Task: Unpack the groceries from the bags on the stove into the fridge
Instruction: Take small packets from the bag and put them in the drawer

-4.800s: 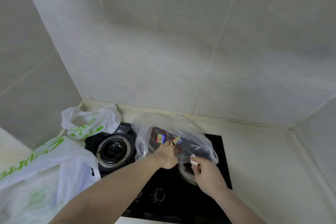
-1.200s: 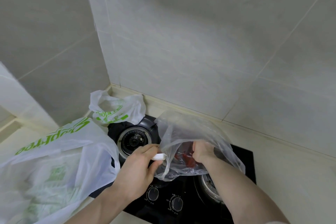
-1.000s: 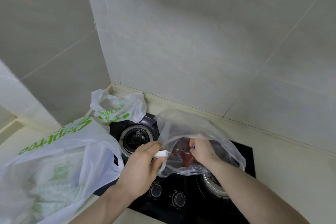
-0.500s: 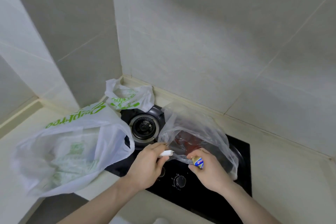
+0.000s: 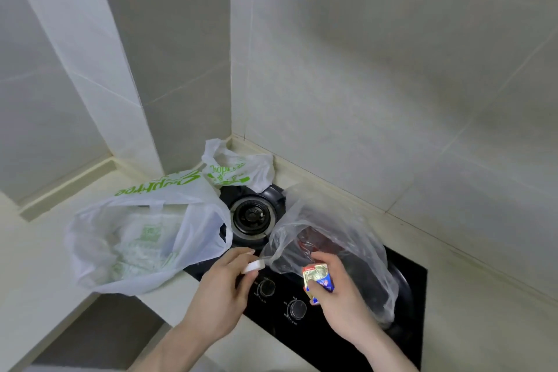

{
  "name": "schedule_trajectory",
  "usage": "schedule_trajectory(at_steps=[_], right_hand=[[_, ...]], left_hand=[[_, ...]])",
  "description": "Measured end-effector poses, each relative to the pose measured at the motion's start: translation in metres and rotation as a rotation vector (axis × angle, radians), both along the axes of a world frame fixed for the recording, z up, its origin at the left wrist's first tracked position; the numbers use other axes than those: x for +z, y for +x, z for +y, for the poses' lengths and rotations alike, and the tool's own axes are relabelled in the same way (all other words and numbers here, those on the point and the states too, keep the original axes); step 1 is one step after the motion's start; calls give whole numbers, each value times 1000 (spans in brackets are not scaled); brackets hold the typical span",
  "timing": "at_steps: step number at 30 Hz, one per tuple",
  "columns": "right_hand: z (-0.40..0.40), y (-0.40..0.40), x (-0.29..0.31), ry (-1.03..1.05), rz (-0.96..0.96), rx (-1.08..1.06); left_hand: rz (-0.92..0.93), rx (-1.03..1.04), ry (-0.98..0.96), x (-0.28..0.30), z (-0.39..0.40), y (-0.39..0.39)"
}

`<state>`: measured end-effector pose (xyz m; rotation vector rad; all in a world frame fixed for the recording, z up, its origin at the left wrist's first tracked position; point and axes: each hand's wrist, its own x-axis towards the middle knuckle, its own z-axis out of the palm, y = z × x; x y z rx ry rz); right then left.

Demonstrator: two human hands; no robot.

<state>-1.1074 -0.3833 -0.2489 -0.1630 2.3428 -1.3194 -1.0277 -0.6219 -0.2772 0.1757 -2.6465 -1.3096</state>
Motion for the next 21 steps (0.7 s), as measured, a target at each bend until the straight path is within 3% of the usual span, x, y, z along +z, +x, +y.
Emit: schedule_trajectory(at_steps=[5, 21], right_hand=[[26, 3, -1, -109, -8, 37], [58, 68, 21, -263, -131, 463]], left_hand=[[-14, 150, 18, 3, 24, 33], [-23, 726, -100, 56, 141, 205]])
